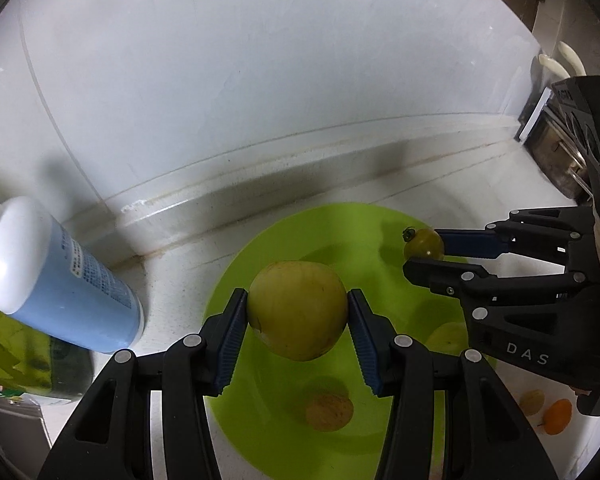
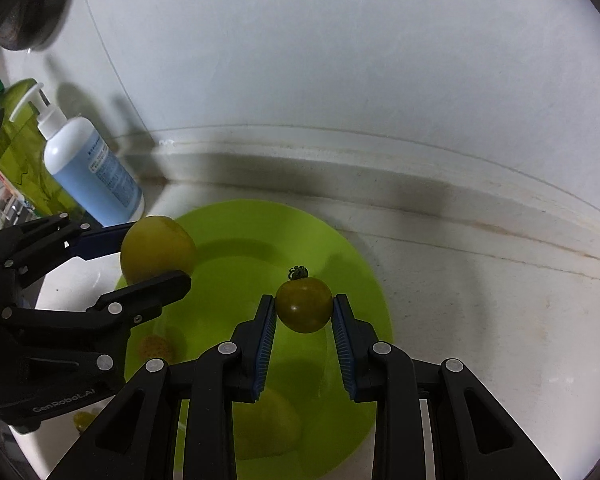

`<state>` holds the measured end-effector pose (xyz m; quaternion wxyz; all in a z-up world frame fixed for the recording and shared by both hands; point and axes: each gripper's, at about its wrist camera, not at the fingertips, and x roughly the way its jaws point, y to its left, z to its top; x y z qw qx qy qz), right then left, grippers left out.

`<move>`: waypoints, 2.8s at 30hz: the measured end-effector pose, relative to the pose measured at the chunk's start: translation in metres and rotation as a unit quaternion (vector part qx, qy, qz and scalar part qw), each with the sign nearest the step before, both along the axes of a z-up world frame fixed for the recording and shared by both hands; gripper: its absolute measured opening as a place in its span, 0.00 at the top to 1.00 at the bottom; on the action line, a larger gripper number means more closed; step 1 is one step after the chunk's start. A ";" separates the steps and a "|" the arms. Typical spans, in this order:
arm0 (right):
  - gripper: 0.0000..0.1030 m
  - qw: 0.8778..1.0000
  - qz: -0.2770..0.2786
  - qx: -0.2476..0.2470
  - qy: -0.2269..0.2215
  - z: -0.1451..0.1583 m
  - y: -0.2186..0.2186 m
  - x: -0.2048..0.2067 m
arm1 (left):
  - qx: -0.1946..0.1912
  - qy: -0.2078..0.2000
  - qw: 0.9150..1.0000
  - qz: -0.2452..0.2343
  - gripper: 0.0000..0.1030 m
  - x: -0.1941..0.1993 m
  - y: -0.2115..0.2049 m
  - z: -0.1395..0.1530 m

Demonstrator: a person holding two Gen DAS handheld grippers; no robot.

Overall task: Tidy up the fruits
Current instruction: 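Carry the yellow pear and green tomato in both grippers over the green plate, then lower both fruits onto the plate and open both grippers, then withdraw both grippers from the plate toward the remaining fruits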

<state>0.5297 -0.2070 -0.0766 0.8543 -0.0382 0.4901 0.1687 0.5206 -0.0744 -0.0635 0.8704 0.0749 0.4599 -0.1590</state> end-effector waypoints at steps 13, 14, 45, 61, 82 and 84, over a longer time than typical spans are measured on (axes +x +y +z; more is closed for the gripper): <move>0.71 1.000 0.009 0.000 0.020 -0.012 0.001 0.008 | 0.002 0.020 1.000 0.002 0.52 0.008 -0.002 -0.010; 0.71 1.000 0.010 0.001 0.021 -0.012 0.001 0.009 | 0.002 0.021 1.000 0.002 0.52 0.009 -0.002 -0.011; 0.59 1.000 0.002 0.007 0.002 -0.001 0.001 -0.012 | -0.005 -0.030 0.999 0.014 0.40 -0.013 0.007 0.020; 0.40 0.993 -0.025 0.020 -0.111 0.072 -0.001 -0.093 | -0.021 -0.115 0.993 0.033 0.32 -0.095 0.026 0.081; 0.23 0.977 -0.073 0.021 -0.199 0.119 -0.012 -0.209 | -0.027 -0.184 0.980 0.066 0.18 -0.217 0.044 0.122; 0.23 0.975 -0.083 0.018 -0.206 0.120 -0.015 -0.218 | -0.019 -0.187 0.980 0.069 0.16 -0.227 0.044 0.121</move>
